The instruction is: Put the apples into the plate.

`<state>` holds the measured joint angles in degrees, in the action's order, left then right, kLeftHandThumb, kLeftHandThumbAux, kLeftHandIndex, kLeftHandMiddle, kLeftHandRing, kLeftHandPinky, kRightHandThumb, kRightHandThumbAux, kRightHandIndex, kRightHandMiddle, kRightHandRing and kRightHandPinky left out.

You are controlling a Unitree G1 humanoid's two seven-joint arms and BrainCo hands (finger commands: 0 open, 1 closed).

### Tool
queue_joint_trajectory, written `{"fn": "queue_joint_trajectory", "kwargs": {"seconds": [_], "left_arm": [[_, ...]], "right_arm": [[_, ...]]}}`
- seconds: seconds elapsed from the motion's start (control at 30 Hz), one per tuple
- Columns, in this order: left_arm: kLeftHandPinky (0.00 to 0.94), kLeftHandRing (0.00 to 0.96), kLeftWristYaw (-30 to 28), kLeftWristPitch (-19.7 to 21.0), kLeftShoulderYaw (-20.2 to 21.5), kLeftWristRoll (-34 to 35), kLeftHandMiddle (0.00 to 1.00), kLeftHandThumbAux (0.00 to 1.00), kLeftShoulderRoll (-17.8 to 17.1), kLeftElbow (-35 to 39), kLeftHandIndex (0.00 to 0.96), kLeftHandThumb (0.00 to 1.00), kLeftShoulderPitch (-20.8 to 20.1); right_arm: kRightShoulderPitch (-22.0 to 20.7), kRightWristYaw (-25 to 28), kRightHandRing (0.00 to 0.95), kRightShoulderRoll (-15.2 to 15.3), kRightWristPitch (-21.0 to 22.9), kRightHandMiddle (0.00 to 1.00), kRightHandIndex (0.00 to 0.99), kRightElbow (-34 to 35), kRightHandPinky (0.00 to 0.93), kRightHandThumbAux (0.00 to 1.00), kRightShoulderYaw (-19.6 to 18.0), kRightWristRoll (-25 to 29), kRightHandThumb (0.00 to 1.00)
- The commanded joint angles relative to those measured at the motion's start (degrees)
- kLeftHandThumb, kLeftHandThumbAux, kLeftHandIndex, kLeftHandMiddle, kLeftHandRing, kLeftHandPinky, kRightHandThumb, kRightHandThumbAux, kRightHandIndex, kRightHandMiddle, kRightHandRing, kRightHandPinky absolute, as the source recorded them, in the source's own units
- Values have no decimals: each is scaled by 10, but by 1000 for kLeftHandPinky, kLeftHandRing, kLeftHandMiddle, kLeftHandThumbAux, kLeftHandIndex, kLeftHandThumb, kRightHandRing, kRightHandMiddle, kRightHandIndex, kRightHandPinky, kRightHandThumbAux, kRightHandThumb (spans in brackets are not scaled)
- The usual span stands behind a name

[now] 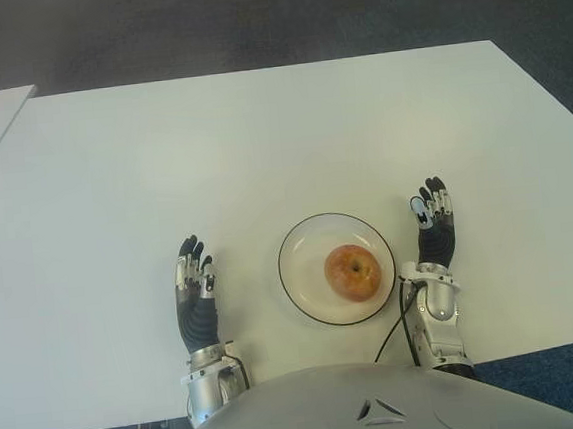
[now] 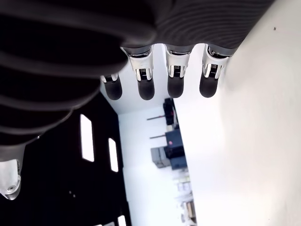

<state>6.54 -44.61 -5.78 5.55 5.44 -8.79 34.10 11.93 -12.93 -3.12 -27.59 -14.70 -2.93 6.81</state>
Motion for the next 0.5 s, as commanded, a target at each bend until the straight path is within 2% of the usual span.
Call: {"fn": "queue_joint_trajectory", "kwargs": {"seconds": [0.03,0.17,0.5], "left_arm": [[0,0,2,7,-2,2,0,452,36,-31,0,125,-14],[0,0,-6,-3,-6,4,0,458,32,-40,0,120,-18],[0,0,-22,-6,-8,9,0,461,22,-45,0,98,-22]], "right_arm": [[20,0,0,-49,20,0,0,-43,0,477,2,9,40],[19,6,0,-47,23,0,0,-42,0,474,5,15,34],[29,36,0,-29,68,0,0,-11,0,486,18,17,47]]}}
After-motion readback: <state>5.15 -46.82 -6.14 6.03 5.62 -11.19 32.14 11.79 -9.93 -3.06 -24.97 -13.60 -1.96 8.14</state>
